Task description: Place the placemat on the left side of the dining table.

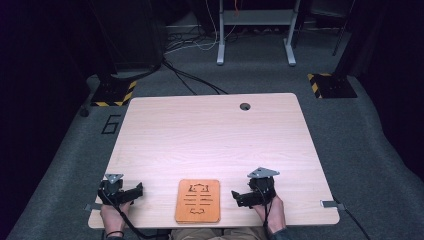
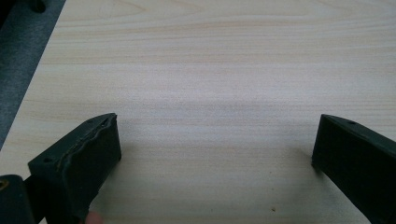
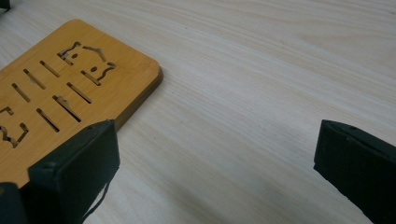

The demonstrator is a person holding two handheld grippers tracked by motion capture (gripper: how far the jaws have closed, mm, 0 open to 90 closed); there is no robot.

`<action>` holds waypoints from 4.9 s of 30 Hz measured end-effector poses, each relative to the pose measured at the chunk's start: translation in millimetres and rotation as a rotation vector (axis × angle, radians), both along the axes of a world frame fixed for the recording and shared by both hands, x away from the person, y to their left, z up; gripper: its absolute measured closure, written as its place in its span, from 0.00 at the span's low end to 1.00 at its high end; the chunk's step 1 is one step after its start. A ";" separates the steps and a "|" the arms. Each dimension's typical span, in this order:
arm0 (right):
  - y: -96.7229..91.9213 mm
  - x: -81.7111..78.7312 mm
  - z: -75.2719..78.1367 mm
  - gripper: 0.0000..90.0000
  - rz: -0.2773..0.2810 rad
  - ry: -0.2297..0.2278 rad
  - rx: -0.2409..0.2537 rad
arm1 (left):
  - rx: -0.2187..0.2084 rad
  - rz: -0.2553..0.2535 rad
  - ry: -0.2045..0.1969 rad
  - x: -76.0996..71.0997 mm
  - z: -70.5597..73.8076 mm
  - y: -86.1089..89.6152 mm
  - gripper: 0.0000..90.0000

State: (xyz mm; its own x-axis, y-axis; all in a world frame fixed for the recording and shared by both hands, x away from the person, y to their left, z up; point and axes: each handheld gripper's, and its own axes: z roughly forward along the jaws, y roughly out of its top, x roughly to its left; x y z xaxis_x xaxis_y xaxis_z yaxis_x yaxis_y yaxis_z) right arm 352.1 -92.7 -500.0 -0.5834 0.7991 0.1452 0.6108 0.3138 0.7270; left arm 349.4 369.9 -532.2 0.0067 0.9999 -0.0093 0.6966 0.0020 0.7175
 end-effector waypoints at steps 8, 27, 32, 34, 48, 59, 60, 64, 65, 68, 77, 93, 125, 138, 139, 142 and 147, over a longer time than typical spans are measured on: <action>22.5 4.0 -3.1 0.00 0.045 0.014 -0.015 | 0.000 0.000 0.000 0.0 0.0 0.0 0.01; 66.7 15.5 -17.0 0.00 0.110 0.038 -0.084 | 0.000 0.000 0.000 0.0 0.0 0.0 0.01; 72.1 17.6 -18.9 0.00 0.114 0.038 -0.091 | 0.000 0.000 0.000 0.0 0.0 0.0 0.01; 73.0 17.5 -19.0 0.00 0.116 0.038 -0.090 | 0.000 0.000 0.000 0.0 0.0 0.0 0.01; 76.1 16.7 -18.5 0.00 0.145 0.047 -0.111 | 0.000 0.000 0.000 0.0 0.0 0.0 0.01; 63.9 18.6 -20.9 0.00 0.157 0.057 -0.093 | 0.000 0.000 0.000 0.0 0.0 0.0 0.01; 62.8 18.4 -21.1 0.00 0.156 0.058 -0.088 | 0.000 0.000 0.000 0.0 0.0 -0.1 0.01; 59.4 18.2 -22.5 0.00 0.159 0.045 -0.076 | 0.000 0.000 -0.001 0.0 -0.1 -0.1 0.01; 58.7 18.4 -22.8 0.00 0.163 0.040 -0.076 | 0.001 0.000 0.000 0.0 0.0 0.0 0.01; 56.6 17.6 -23.6 0.00 0.162 0.034 -0.065 | 0.001 0.000 0.001 -0.1 0.0 0.0 0.01; 49.3 17.6 -23.8 0.00 0.171 0.029 -0.067 | -0.003 0.003 0.000 -0.1 -0.1 -0.4 0.01; 38.3 15.1 -24.2 0.00 0.159 0.021 -0.070 | -0.003 0.003 -0.001 -0.2 -0.2 -0.4 0.01; 13.6 7.4 -26.5 0.01 0.100 0.005 -0.036 | -0.002 0.001 0.000 -0.2 -0.1 -0.3 0.01; 13.6 5.4 -26.2 0.00 0.061 -0.002 -0.095 | 0.001 -0.003 0.001 0.2 0.2 -0.2 0.01; 13.6 5.4 -26.2 0.00 0.061 -0.002 -0.095 | 0.001 -0.003 0.001 0.2 0.2 -0.2 0.01; 10.6 5.5 -26.2 0.00 0.068 0.005 -0.064 | 0.001 -0.004 0.001 0.4 0.2 -0.1 0.01; 0.5 3.9 -25.0 0.02 0.041 -0.014 -0.018 | 0.002 -0.005 0.002 0.4 0.3 -0.2 0.01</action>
